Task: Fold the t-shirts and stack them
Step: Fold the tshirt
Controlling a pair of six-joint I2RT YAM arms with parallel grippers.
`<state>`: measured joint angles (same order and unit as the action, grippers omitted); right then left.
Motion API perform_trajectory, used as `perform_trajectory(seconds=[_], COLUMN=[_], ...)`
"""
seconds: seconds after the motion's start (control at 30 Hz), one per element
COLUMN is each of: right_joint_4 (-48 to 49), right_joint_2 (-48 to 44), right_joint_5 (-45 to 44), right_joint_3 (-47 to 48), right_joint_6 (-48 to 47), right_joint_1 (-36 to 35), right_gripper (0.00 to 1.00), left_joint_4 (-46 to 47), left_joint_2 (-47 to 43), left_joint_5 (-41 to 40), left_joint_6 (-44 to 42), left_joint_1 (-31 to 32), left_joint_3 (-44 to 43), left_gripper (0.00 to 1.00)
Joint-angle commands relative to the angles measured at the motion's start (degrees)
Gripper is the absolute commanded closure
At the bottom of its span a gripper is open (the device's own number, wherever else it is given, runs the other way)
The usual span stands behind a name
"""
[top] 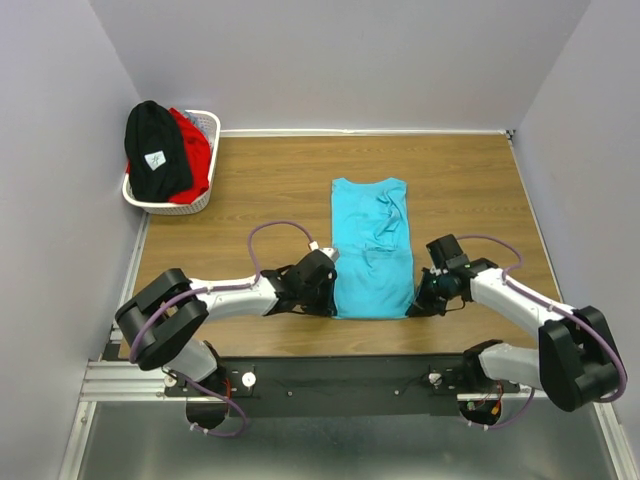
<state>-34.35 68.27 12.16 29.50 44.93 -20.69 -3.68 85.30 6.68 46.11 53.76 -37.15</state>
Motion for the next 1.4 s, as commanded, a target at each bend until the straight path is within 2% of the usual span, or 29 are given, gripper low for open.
perform_trajectory(seconds=[0.0,0.1,0.23,0.4,0.53,0.77,1.17,1.37], right_joint_4=[0.8,1.1,0.6,-0.6,-7.4,-12.6,-11.7,-8.7], right_joint_2=[2.1,0.8,-1.2,-4.7,-6.7,-9.2,-1.9,3.3], right_joint_5=[1.0,2.5,2.6,2.7,-2.3,-5.8,-18.0,-21.8], right_joint_3=[3.3,2.9,1.5,0.6,6.9,13.6,28.3,33.0], right_joint_6=[-3.9,-3.9,-0.8,3.2,1.8,2.7,0.7,-0.9], right_joint_1=[-0.4,-1.7,-8.6,-14.0,-13.9,-13.9,-13.9,-13.7], right_gripper=[1.0,1.0,1.0,0.99,1.0,0.99,1.0,1.0], left_joint_4=[-6.9,-9.6,-11.0,-14.8,-18.6,-21.3,-23.6,-23.0], left_joint_2=[-1.0,-2.3,-6.6,-11.4,-12.7,-15.9,-14.6,-10.1], left_joint_5=[-0.2,0.8,2.9,3.7,0.8,-0.6,-1.5,-0.8], left_joint_6=[-2.1,-2.2,-0.7,-0.5,-2.8,-4.4,-12.3,-14.8], left_joint_1=[0.5,0.5,0.5,0.6,0.5,-3.1,-13.0,-16.6], left_joint_3=[-1.6,-1.3,2.3,4.1,1.0,-3.6,-16.7,-23.5], left_gripper=[1.0,1.0,1.0,1.0,1.0,1.0,1.0,1.0])
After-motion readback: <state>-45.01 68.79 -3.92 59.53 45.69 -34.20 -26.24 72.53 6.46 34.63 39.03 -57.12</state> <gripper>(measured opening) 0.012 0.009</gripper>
